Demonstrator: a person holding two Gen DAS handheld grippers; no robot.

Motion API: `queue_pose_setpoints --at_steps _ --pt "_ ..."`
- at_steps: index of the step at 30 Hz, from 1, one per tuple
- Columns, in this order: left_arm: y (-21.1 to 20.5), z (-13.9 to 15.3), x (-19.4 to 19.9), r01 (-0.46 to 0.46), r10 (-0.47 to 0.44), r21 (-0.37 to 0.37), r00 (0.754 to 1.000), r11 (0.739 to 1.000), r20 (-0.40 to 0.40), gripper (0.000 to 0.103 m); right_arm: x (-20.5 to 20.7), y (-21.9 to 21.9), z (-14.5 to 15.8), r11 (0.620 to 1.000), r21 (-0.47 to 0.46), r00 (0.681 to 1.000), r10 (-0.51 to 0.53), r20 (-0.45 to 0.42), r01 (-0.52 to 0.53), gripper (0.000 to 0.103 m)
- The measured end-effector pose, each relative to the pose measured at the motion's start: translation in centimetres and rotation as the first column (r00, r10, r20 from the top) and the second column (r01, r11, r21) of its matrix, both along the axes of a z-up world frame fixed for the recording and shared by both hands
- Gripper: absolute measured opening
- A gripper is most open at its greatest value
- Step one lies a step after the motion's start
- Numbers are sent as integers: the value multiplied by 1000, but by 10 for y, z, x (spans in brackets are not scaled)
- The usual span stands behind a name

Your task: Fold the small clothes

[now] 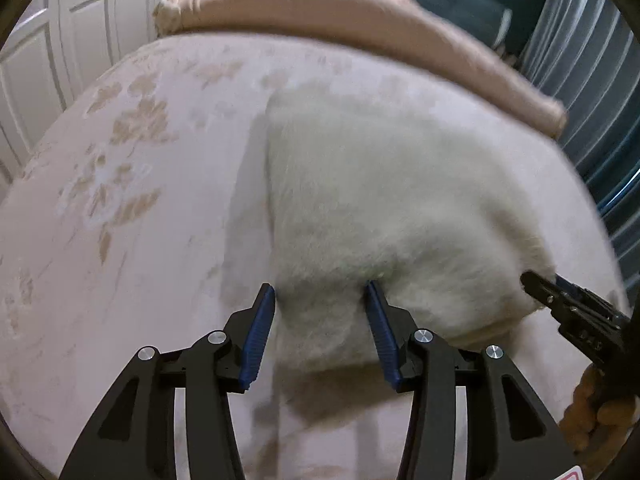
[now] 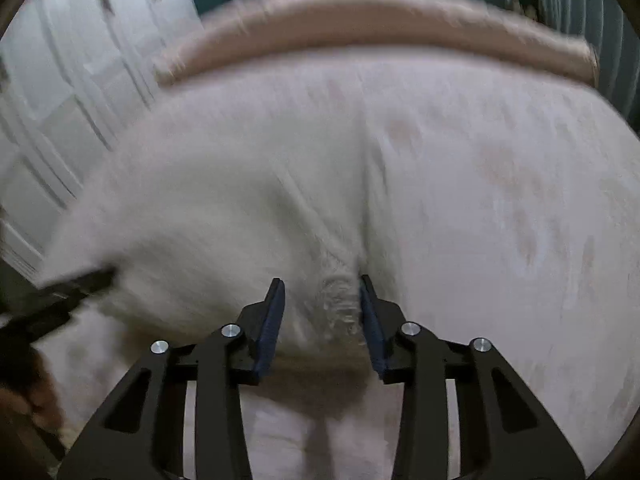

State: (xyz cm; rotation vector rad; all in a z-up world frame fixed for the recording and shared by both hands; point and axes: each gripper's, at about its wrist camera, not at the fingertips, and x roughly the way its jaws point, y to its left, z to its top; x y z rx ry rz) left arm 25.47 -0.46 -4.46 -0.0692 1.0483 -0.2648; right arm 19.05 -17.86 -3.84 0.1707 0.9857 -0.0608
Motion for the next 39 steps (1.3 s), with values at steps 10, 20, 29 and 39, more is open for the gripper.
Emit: queue_pose_setpoints --at_steps 10,20,29,39 --pt "-10 10 -37 -77 75 64 996 995 37 46 -44 8 34 996 28 992 -87 96 85 50" --pt "-26 4 -79 -154 142 163 986 975 83 71 -90 29 16 974 -127 978 -172 116 187 73" --pt "-22 -33 -101 -170 159 194 985 966 74 73 -106 31 -23 972 -145 982 -176 74 186 78" --pt "-32 -46 -111 -154 116 233 979 960 168 92 -109 39 -43 969 -177 979 -150 139 173 97"
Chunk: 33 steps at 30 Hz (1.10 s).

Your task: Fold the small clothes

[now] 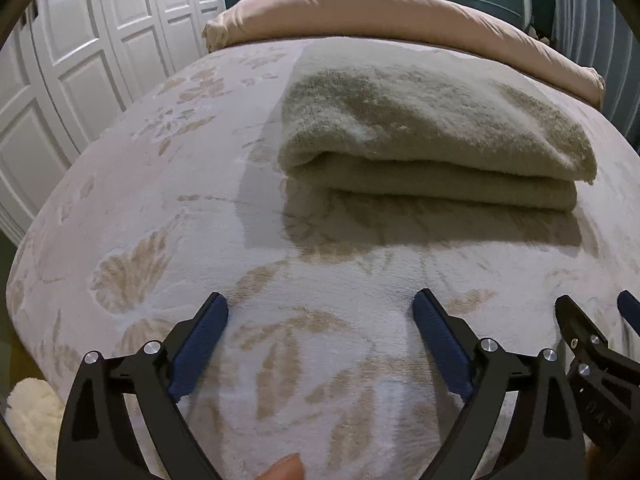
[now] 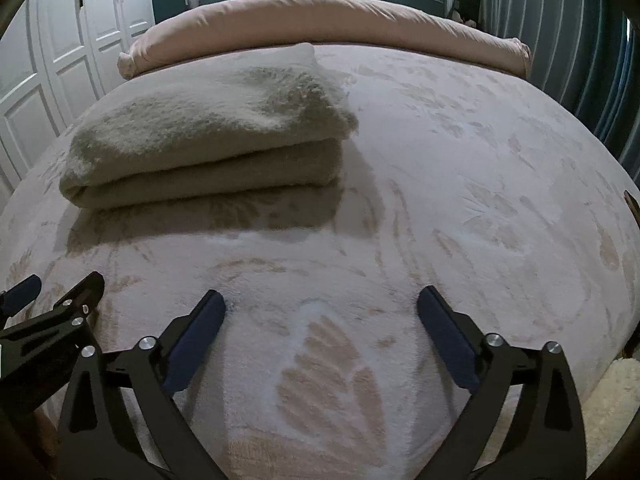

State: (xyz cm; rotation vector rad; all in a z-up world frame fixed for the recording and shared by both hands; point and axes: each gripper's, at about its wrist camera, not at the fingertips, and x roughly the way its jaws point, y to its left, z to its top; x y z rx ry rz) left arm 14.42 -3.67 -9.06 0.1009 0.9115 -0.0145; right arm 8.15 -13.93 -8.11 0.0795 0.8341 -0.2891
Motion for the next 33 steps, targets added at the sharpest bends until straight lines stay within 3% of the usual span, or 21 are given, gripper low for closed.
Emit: queue_pose_setpoints --at_steps 6,11,33 --pt "-1 -4 -9 -7 7 5 998 1000 69 92 -4 2 -5 1000 -20 999 10 49 -9 98" --pt "-3 -6 -6 -26 25 16 997 1000 77 93 -4 2 -6 1000 -17 999 16 47 -16 98" --pt "-3 -4 10 -56 58 23 996 998 -68 94 14 -2 -3 999 10 996 31 -84 -30 98"
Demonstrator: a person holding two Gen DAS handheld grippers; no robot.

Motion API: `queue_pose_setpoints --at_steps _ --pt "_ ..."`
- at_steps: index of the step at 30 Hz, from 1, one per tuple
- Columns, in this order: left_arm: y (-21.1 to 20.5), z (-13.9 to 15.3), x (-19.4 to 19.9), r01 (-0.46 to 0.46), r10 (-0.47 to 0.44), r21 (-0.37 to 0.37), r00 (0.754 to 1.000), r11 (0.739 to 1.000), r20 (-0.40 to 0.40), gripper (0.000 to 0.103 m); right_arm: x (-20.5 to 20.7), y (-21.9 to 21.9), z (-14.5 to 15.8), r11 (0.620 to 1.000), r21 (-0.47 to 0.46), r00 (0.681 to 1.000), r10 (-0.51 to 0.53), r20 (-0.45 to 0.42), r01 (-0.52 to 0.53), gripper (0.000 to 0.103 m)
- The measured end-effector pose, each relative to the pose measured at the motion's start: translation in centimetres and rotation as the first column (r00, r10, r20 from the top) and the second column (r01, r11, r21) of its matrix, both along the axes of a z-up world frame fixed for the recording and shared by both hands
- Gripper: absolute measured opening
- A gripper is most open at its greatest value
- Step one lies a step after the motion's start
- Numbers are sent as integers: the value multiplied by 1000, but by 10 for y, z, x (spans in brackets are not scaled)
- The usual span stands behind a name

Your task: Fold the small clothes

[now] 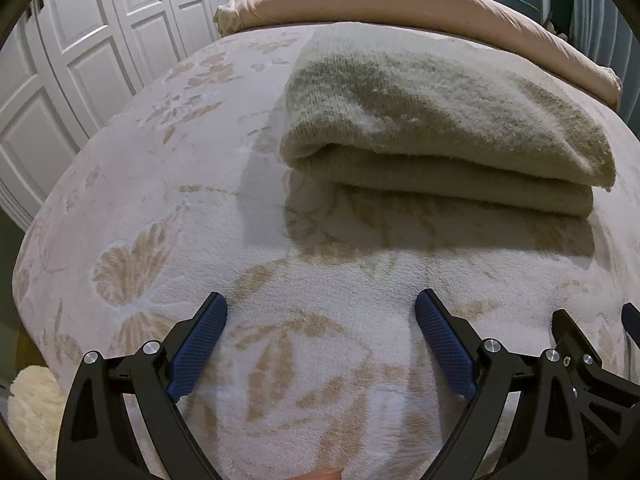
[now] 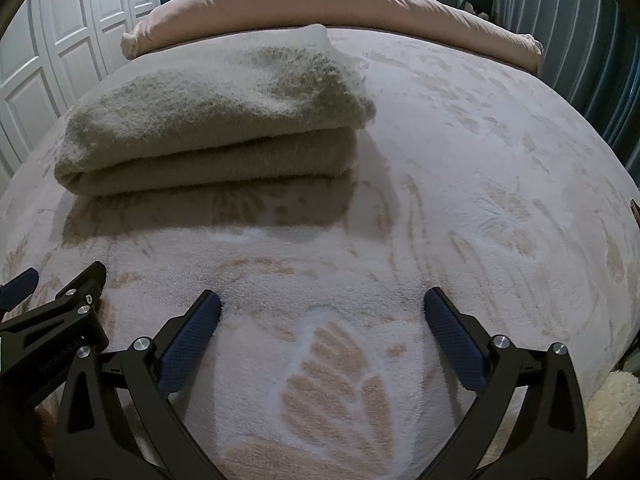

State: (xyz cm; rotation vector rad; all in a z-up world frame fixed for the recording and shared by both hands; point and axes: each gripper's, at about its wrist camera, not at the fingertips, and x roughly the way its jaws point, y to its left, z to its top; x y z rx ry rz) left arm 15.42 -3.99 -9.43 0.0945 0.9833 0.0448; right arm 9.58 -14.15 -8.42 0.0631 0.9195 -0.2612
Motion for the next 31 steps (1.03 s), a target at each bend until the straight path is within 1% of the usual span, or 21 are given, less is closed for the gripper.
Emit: queue_pose_setpoints --at_steps 10,29,31 --pt "1 0 5 -6 6 -5 1000 1000 -27 95 4 0 1 1000 0 1000 -1 -12 1 98" --pt "0 0 6 -5 5 -2 999 1000 -34 94 4 -1 2 1000 0 1000 -3 -9 3 98" --pt "0 3 8 -3 2 -6 999 1000 -44 93 4 2 6 1000 -22 1000 -2 -7 1 98"
